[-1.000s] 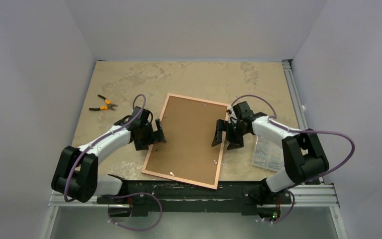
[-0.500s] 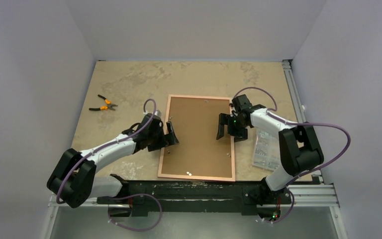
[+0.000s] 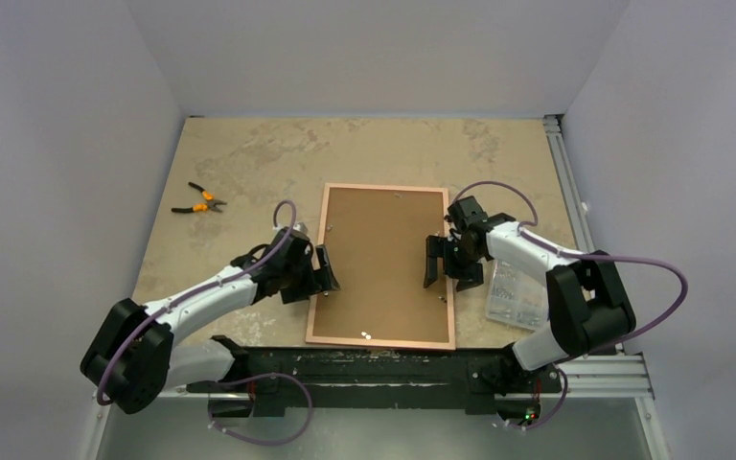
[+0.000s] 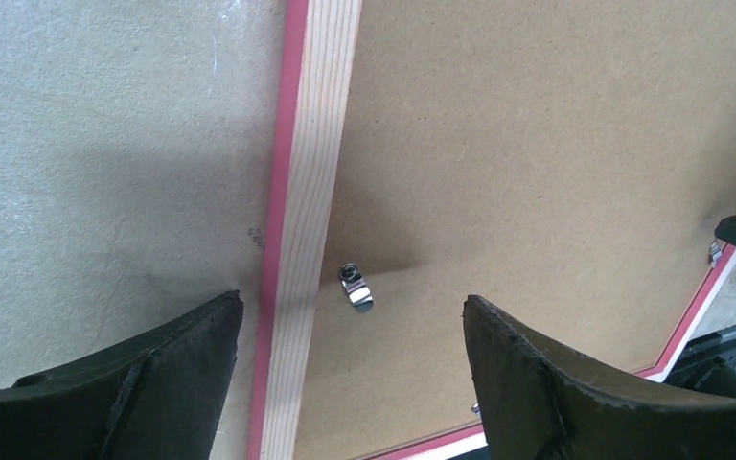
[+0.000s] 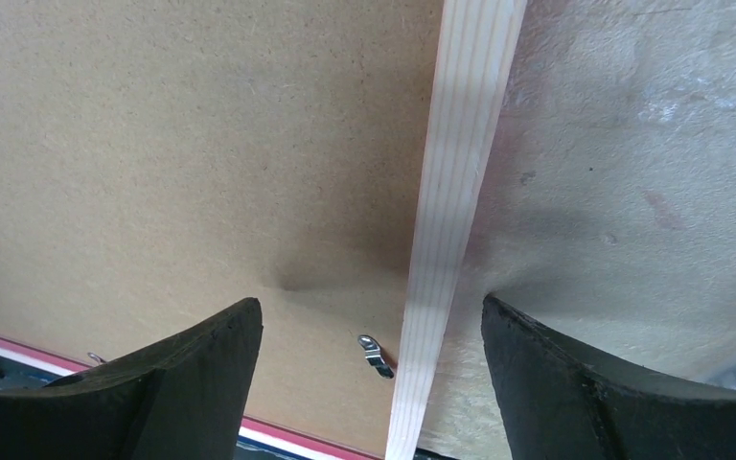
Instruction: Put the photo into the frame
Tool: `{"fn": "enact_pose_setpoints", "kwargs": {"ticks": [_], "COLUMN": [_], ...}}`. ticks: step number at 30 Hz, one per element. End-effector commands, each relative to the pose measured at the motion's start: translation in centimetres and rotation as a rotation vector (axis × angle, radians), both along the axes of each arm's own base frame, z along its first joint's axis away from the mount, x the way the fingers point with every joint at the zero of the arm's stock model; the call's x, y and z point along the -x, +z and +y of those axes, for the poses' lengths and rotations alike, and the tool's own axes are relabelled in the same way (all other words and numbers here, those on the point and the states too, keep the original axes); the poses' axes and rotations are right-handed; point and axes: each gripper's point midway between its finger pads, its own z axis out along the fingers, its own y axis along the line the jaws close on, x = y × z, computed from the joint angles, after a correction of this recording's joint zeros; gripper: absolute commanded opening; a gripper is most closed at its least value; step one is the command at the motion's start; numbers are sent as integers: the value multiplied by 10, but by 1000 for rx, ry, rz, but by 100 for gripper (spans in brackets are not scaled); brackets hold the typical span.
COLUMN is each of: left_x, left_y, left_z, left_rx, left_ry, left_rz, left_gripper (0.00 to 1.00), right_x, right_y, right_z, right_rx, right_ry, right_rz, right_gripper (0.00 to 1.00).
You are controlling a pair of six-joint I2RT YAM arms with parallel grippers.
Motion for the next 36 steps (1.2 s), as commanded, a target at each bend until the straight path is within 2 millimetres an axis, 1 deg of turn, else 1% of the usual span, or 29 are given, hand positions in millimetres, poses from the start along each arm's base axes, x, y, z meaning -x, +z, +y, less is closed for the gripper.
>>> {"fn": "enact_pose_setpoints", "kwargs": {"ticks": [1,3,6,9,10,14,16,19,20,24,27,28,29,31,34,36], "left_x": [30,26,19,17,18,25,27,29,29,25,22,21,20,17,13,12], "left_y": [-28,-29,-31,-34,-36,-43,-45,-46,-46,-42,-37,-35,-31,-22,-7,-2], "left_z": [24,22,25,29,30,30,28,27,26,24,17,14,10,0,-10,-8], "left_rx": [-136,-164,-251,-340,-361,-398,-392,-384,-383,-378,-343,-324,-296,-232,-135,-105], "left_ry": [-31,-33,-24,-24,-26,-49,-57,-59,-60,-62,-68,-70,-75,-86,-84,-67], "left_rz": [111,109,117,132,137,155,154,155,154,145,126,117,102,75,36,24], "left_gripper": [83,81,78,66,65,44,30,4,0,0,1,9,22,41,64,78], "right_x": [-1,-3,-6,-8,-9,-11,-13,-17,-19,-24,-27,-27,-29,-30,-33,-35], "right_y": [-4,-5,-5,-3,-2,-1,0,1,2,3,3,3,3,3,7,8], "right_z": [0,3,5,5,5,6,7,9,9,11,12,13,13,15,23,30], "right_rx": [3,-6,-8,-5,-4,-4,-9,-11,-12,-13,-13,-12,-12,-16,-33,-35], "right_ry": [-11,-6,1,8,8,14,16,20,20,26,32,35,36,42,61,75], "right_rz": [1,5,-1,-6,-9,-15,-17,-21,-23,-28,-30,-29,-29,-29,-38,-42], "right_gripper": [82,81,80,80,80,80,80,80,80,80,80,80,80,80,80,80]}}
